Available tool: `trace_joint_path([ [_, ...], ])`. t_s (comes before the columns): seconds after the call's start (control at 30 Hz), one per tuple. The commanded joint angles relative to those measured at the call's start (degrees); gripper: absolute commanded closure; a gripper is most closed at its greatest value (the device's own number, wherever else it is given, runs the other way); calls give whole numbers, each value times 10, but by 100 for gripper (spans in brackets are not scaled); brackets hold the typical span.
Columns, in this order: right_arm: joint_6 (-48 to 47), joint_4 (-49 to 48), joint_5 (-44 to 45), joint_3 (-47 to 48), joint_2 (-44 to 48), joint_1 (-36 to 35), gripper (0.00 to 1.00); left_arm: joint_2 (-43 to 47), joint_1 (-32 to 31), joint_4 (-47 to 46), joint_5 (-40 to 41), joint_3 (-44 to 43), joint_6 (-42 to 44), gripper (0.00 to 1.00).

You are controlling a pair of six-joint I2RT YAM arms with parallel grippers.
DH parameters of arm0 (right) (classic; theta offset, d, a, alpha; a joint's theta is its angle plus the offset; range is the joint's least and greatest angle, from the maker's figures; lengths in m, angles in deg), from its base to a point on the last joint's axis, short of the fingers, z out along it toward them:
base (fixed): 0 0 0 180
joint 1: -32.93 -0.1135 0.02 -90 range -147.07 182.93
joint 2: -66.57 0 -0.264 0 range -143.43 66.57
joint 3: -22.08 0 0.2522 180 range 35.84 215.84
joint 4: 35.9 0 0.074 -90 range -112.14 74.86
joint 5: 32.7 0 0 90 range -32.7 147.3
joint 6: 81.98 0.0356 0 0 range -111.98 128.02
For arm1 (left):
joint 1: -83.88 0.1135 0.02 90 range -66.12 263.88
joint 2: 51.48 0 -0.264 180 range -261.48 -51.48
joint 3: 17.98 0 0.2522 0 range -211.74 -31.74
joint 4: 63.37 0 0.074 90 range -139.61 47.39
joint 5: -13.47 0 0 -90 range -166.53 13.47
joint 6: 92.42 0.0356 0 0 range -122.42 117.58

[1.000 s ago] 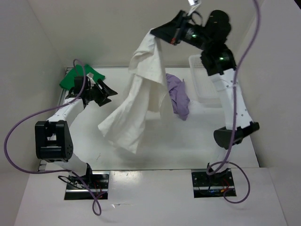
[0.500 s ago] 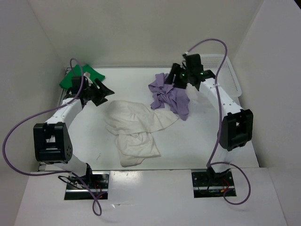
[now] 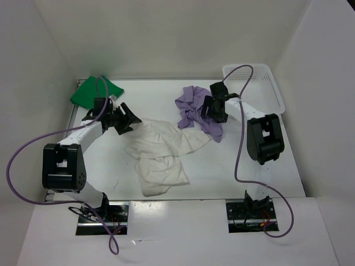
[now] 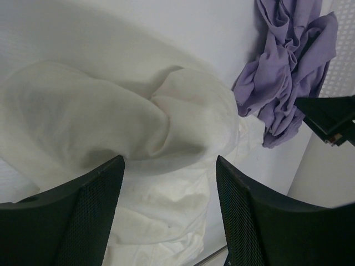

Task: Fold and stack the t-shirts

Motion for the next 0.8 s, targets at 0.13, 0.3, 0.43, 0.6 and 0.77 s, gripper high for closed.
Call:
trace_joint_path([
  [0.13, 3, -25, -3, 73, -79, -21, 44, 8, -9, -25, -5, 7, 12, 26],
  [0.3, 3, -31, -47, 132, -46, -29, 93, 8, -14, -25, -5, 7, 12, 25],
  [0.43, 8, -31, -46, 215, 41, -24, 100, 8, -14, -20, 1, -4, 17, 25],
  [0.6, 23, -7, -53, 331, 95, 66, 100, -4, -14, -15, 1, -24, 22, 25],
  [0.77, 48, -7, -60, 406, 107, 154, 100, -16, -14, -4, -5, -45, 22, 25],
])
